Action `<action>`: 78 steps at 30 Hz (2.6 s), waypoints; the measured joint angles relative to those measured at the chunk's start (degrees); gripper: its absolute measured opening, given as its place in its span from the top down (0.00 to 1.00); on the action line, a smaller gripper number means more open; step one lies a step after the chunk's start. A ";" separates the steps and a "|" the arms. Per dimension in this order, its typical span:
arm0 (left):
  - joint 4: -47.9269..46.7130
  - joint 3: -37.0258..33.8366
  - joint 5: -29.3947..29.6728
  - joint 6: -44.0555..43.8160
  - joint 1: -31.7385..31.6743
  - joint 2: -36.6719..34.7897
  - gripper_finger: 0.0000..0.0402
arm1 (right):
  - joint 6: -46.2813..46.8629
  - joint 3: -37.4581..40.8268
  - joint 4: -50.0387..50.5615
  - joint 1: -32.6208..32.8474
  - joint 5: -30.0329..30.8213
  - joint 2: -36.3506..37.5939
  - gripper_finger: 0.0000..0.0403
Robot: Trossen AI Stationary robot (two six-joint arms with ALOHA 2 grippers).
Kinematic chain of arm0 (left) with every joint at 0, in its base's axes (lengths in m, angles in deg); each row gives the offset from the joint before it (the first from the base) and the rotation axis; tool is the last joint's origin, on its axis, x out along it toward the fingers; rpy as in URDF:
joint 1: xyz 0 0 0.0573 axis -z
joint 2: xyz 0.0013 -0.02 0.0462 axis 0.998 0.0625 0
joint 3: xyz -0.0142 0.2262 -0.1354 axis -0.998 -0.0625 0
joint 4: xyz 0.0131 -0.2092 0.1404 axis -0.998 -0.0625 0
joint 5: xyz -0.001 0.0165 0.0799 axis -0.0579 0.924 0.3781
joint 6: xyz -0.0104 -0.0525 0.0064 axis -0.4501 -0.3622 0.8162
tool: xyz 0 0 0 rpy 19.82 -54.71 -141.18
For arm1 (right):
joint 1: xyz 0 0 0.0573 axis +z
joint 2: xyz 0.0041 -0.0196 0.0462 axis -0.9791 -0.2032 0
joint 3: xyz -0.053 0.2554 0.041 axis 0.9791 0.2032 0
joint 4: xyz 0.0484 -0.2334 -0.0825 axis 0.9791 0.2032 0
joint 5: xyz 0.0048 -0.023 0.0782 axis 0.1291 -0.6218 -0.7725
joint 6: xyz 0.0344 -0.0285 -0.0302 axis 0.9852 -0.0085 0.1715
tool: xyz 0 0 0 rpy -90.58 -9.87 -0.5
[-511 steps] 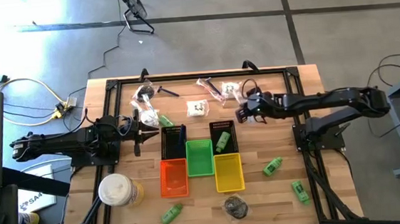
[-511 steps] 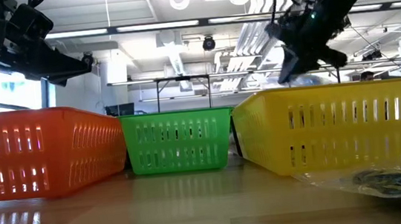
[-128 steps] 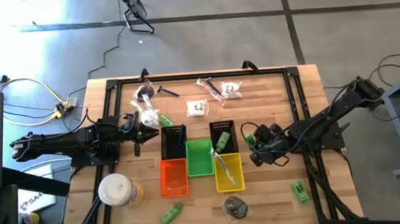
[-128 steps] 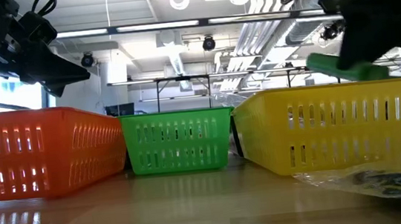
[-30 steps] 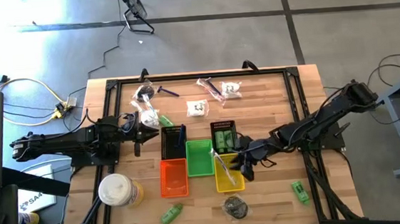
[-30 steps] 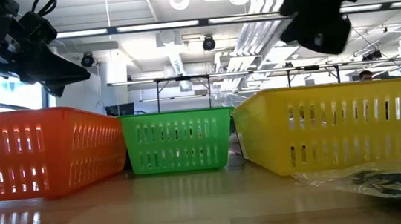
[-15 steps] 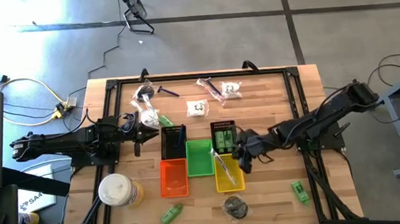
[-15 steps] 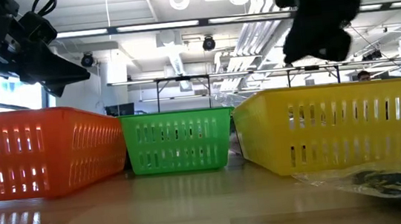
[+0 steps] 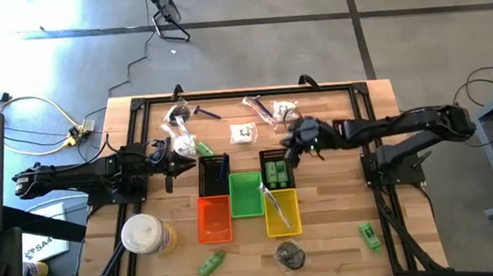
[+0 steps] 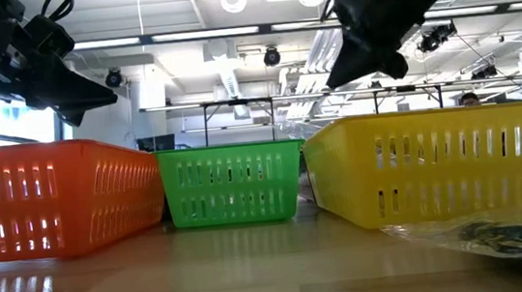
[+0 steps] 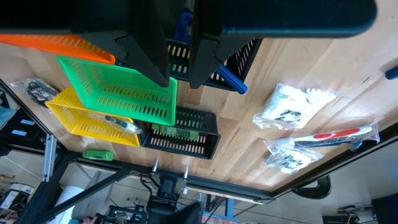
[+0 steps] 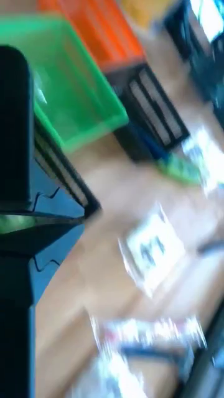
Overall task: Pick & Place Travel size toiletries
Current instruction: Put the right white vanity pack into the orange bin
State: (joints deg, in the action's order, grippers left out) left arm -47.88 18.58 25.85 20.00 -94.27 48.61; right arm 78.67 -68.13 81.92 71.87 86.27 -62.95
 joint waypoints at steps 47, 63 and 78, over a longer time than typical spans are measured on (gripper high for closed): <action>-2.23 0.00 7.04 9.07 0.00 0.01 0.85 | 6.95 0.00 -8.91 -36.99 -16.83 -13.47 0.30; -2.97 0.00 7.04 9.05 0.00 0.01 0.85 | 9.92 0.00 -10.90 -38.39 -18.09 -24.69 0.32; -2.95 0.00 7.04 9.03 0.00 0.01 0.85 | 9.95 -0.07 -9.18 -38.39 -16.96 -25.68 0.56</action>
State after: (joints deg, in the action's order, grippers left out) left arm -50.83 18.58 32.89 29.03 -94.27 48.61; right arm 88.62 -68.20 72.74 33.48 69.31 -88.63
